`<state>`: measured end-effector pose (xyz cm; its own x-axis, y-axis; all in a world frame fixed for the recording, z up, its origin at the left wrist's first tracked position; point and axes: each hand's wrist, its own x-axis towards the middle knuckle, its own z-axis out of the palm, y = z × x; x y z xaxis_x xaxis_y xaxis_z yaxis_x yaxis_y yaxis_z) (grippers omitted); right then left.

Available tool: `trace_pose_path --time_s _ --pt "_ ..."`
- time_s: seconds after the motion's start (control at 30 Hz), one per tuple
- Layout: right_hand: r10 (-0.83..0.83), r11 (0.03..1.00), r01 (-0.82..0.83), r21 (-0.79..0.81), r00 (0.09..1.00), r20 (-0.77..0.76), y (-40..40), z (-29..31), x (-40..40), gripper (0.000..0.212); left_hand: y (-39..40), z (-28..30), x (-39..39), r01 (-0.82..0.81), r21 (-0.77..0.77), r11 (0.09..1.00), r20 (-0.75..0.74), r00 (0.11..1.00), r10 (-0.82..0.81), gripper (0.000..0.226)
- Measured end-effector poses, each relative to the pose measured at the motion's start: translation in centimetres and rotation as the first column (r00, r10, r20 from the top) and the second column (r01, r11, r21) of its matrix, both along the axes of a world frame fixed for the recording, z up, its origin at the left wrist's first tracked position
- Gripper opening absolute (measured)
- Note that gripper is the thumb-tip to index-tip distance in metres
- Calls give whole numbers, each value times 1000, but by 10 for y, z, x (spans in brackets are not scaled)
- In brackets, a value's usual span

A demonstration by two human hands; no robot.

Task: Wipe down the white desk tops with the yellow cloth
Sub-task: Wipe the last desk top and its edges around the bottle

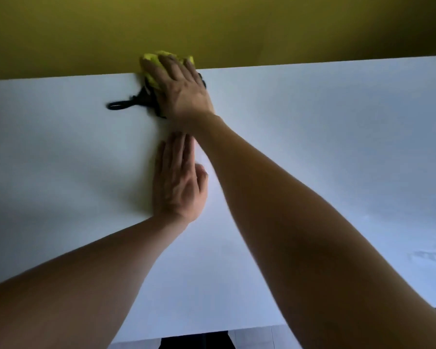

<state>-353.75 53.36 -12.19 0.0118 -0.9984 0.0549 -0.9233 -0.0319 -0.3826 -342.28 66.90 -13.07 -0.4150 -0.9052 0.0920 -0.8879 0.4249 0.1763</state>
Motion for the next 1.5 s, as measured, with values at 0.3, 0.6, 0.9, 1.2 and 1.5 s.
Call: trace_pose_path --time_s 0.3,0.6,0.9,1.2,1.5 --pt "-688 725 687 -38 726 1 106 0 -246 69 -3 -1 0 15 -17 1000 40 999 -14 68" --pt "-337 937 338 -86 941 26 133 -9 -70 65 -4 -5 4 23 -43 999 -15 1000 -23 68" --pt "-593 796 594 -117 804 44 226 -14 -195 60 -4 -7 5 22 -30 999 -22 999 -23 66" --pt "-535 829 539 -147 842 72 268 -11 -101 63 -3 -6 3 16 -24 1000 -43 999 -17 65" --pt "-382 917 397 -49 905 186 339 13 -7 64 -1 -1 7 77 -77 994 -55 995 -82 54"
